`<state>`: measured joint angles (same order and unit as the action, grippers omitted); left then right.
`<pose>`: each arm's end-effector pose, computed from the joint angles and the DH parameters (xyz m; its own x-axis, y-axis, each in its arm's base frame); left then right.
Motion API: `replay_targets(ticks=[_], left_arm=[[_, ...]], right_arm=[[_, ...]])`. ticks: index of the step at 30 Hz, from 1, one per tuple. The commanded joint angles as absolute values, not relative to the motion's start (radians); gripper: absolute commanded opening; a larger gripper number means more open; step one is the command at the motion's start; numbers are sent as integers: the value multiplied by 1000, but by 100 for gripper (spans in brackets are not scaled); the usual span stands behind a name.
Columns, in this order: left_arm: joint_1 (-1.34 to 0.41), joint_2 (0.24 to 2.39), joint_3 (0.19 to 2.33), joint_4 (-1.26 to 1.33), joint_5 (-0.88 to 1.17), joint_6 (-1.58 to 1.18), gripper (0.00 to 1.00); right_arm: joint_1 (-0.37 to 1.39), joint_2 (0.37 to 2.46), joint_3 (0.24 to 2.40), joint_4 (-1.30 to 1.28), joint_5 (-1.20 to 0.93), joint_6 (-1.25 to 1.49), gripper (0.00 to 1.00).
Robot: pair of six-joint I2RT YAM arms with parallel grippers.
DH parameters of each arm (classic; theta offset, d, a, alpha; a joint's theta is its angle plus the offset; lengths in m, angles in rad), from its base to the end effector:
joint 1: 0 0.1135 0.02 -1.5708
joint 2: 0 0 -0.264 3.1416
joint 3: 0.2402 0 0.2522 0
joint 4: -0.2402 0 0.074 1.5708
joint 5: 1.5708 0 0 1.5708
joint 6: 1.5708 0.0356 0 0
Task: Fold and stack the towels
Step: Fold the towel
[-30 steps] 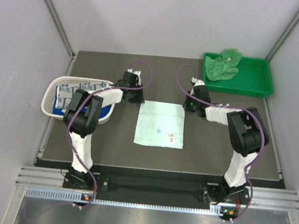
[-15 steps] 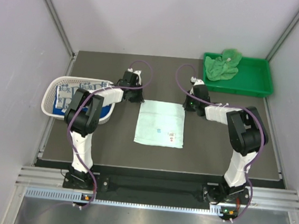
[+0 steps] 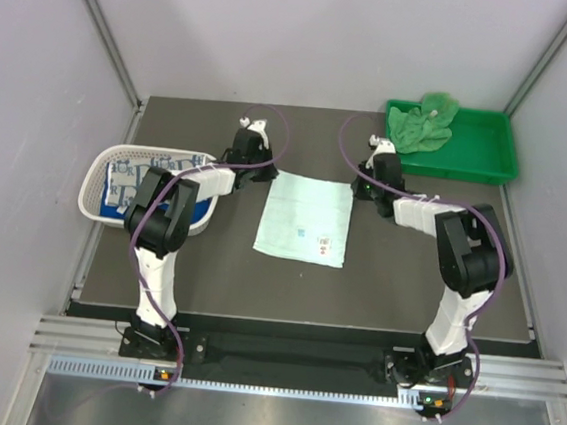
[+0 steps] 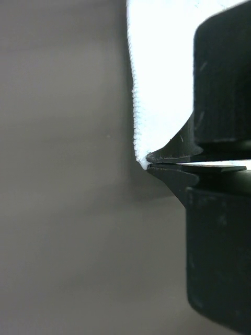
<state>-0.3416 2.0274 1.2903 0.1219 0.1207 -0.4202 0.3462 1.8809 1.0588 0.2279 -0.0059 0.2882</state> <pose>0.4201 -0.1539 0.1671 -0.6699 -0.1916 -0.7173 0.1664 0.9028 -0.3966 0.3781 0.1366 0.1649 -0.6027 0.0848 -0.7935 -0.1800 0.9543 0.2387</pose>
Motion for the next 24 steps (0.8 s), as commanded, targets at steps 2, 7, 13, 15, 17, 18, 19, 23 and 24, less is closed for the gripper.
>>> replay_targets(ticks=[2, 7, 13, 15, 17, 18, 19, 23, 24], left_arm=[[-339, 1947, 1266, 265, 78, -433, 0], [-337, 1846, 1178, 328, 75, -440, 0], [-339, 1737, 1033, 371, 124, -463, 0], [-342, 1694, 968, 383, 144, -474, 0], [-344, 1668, 896, 411, 150, -483, 0], [-344, 1642, 875, 416, 150, -486, 0], [-345, 1631, 836, 417, 155, -492, 0], [-357, 1563, 746, 433, 164, -495, 0], [-359, 1537, 729, 436, 166, -497, 0]], right_arm=[[336, 1741, 1019, 376, 15, 272, 0], [341, 1660, 930, 414, 5, 293, 0], [357, 1557, 787, 456, -31, 328, 0], [367, 1531, 753, 463, -34, 342, 0], [382, 1491, 707, 463, -34, 356, 0], [390, 1461, 674, 465, -29, 357, 0], [399, 1445, 658, 465, -19, 360, 0], [457, 1391, 594, 459, 21, 368, 0], [466, 1382, 583, 460, 28, 373, 0]])
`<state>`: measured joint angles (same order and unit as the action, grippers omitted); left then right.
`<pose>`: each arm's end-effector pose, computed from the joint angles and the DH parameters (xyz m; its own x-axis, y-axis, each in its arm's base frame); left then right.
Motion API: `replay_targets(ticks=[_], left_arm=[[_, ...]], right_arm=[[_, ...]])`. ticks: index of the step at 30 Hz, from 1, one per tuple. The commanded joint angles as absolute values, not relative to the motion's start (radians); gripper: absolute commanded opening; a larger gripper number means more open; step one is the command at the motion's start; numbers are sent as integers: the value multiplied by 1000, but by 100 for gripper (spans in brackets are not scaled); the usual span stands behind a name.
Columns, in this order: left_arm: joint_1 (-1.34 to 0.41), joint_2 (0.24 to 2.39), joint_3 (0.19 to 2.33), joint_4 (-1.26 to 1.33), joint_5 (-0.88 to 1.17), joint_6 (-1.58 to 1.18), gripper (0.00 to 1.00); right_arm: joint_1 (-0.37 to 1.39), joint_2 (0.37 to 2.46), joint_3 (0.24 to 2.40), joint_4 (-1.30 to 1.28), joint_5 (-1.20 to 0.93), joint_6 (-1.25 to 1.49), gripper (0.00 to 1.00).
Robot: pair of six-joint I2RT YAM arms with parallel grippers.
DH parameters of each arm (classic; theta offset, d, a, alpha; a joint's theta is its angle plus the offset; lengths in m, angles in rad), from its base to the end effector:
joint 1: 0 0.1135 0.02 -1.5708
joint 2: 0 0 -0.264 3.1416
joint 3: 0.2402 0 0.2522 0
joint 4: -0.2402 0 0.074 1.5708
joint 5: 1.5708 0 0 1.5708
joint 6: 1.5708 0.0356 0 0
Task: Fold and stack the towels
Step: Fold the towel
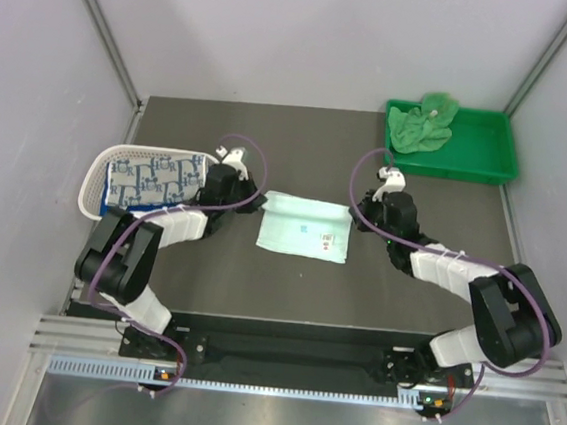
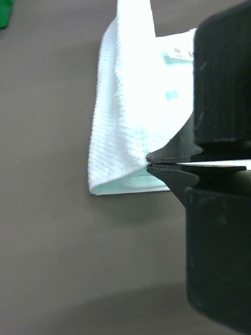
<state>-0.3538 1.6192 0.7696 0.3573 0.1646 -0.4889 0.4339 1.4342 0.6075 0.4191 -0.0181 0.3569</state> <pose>0.3129 -0.1218 0.1813 -0.6156 -0.2665 -0.7416 0.2131 0.8497 -0.4823 0.2671 0.1245 0.1920 -0.4891 0.1584 -0.8577 -0.2823 0.9017 0.3275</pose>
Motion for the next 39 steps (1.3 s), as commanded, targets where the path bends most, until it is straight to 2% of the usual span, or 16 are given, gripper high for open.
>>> replay_targets(ticks=[1, 13, 39], left_arm=[[-360, 1526, 701, 436, 166, -494, 0], [-377, 1453, 592, 428, 210, -492, 0], [-391, 1463, 557, 399, 233, -508, 0]], right_arm=[[478, 1365, 559, 460, 43, 373, 0], [546, 1316, 463, 474, 113, 410, 0], [581, 1318, 371, 531, 118, 452, 1]])
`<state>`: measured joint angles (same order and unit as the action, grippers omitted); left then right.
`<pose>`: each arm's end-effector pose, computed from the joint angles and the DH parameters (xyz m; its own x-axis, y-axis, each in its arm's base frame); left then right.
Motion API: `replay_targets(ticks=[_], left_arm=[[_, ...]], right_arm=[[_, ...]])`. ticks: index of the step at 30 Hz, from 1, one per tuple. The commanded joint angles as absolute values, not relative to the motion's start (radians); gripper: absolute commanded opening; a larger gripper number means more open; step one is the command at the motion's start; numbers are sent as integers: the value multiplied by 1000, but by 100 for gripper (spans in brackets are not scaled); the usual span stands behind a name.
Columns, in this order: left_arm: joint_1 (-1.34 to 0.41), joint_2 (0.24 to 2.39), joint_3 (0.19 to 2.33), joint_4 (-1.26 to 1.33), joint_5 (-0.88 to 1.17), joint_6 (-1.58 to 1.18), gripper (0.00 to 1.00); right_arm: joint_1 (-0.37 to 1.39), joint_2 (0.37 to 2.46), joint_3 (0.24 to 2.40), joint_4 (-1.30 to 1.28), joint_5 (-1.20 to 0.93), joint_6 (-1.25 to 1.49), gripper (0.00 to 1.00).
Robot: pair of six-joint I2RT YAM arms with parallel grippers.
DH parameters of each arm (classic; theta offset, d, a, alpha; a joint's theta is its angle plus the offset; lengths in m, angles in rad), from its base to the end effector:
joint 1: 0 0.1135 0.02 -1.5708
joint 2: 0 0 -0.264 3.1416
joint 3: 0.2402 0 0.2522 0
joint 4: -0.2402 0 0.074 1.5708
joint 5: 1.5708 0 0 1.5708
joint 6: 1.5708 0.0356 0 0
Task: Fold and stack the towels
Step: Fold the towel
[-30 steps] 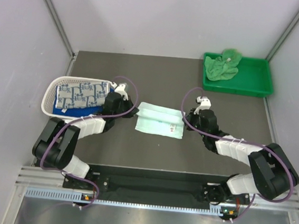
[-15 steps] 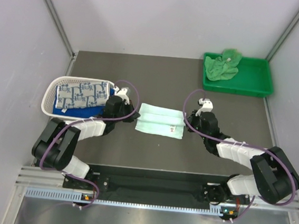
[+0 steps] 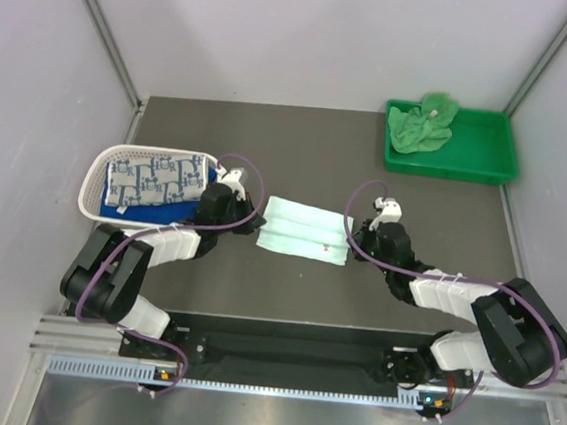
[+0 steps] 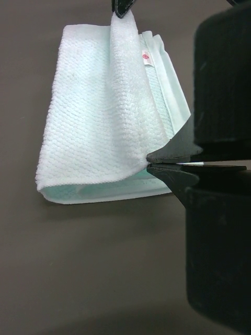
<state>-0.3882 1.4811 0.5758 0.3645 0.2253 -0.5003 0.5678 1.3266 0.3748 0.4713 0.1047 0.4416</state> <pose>0.2635 -0.1164 0.1648 -0.6801 -0.2270 -0.6971 0.2507 0.8215 -0.5122 0.2079 0.1282 0.1544 -0.5475 0.1549 -0.8223 -0.2463 0.9093 0.3353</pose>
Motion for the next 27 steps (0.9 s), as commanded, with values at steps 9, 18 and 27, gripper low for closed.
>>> replay_targets(ticks=[9, 18, 27], left_arm=[[-391, 1434, 534, 393, 258, -529, 22], [-393, 1240, 541, 236, 216, -538, 25], [-449, 1414, 740, 187, 167, -538, 24]], right_arm=[[597, 1281, 351, 514, 106, 462, 22], [604, 1117, 382, 305, 136, 479, 33], [629, 1287, 551, 285, 207, 489, 31]])
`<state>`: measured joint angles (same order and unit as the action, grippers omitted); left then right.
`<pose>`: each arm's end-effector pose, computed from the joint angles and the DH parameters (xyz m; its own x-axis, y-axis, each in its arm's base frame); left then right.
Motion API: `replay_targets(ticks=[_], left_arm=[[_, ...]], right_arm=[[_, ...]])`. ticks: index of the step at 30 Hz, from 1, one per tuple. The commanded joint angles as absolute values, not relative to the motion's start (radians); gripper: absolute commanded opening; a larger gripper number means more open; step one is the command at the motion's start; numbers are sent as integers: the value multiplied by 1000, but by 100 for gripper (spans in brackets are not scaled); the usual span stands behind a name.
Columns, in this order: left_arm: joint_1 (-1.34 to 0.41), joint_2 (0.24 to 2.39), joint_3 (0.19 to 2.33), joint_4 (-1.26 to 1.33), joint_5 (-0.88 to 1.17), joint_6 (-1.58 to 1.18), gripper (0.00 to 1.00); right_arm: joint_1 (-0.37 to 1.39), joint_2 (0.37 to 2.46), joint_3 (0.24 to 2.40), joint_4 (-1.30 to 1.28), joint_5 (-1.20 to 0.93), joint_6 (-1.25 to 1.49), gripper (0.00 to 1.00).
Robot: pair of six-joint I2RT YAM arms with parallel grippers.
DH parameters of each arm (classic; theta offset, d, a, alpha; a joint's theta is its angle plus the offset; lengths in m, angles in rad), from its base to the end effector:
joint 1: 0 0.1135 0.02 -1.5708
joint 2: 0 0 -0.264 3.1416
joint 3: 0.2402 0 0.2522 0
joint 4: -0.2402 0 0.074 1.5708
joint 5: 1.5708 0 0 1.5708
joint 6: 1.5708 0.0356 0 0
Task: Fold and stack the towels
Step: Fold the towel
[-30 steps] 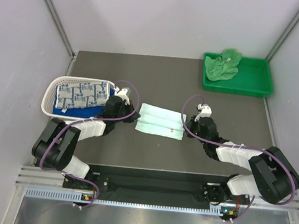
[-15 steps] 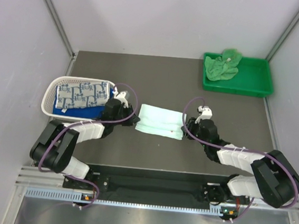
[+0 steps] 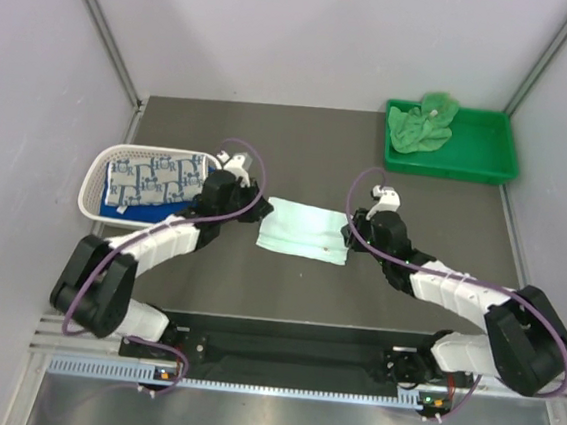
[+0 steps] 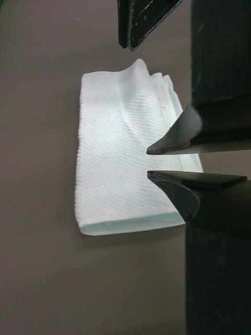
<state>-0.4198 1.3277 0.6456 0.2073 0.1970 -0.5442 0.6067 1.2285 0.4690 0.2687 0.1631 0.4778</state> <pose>0.2540 -0.1210 0.2121 -0.6464 -0.2675 -0.7146 0.2618 0.8019 -0.5370 0.2059 0.1358 0.1856 -0.5484 0.1717 -0.8184 -0.2170 0.9159 0.3376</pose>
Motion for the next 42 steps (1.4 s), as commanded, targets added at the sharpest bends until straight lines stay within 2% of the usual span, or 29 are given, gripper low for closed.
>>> replay_targets(ticks=[1, 5, 9, 29, 32, 34, 37, 42], left_arm=[[-457, 1474, 761, 177, 160, -535, 23], [-497, 1595, 825, 167, 137, -534, 21], [-528, 1654, 831, 149, 123, -531, 19], [-575, 1471, 660, 101, 72, -555, 17], [-575, 1448, 667, 89, 63, -549, 23], [-574, 1421, 669, 75, 49, -549, 33], [-575, 1396, 680, 22, -21, -549, 41], [-575, 1413, 715, -47, -83, -528, 42]], right_arm=[[632, 1308, 563, 287, 204, 491, 32], [647, 1396, 586, 304, 209, 506, 30], [664, 1399, 554, 321, 212, 528, 29], [750, 1247, 360, 322, 238, 588, 24], [750, 1232, 373, 304, 248, 584, 27], [750, 1218, 394, 270, 261, 574, 29], [750, 1186, 408, 236, 291, 563, 32], [759, 1170, 423, 167, 340, 571, 36]])
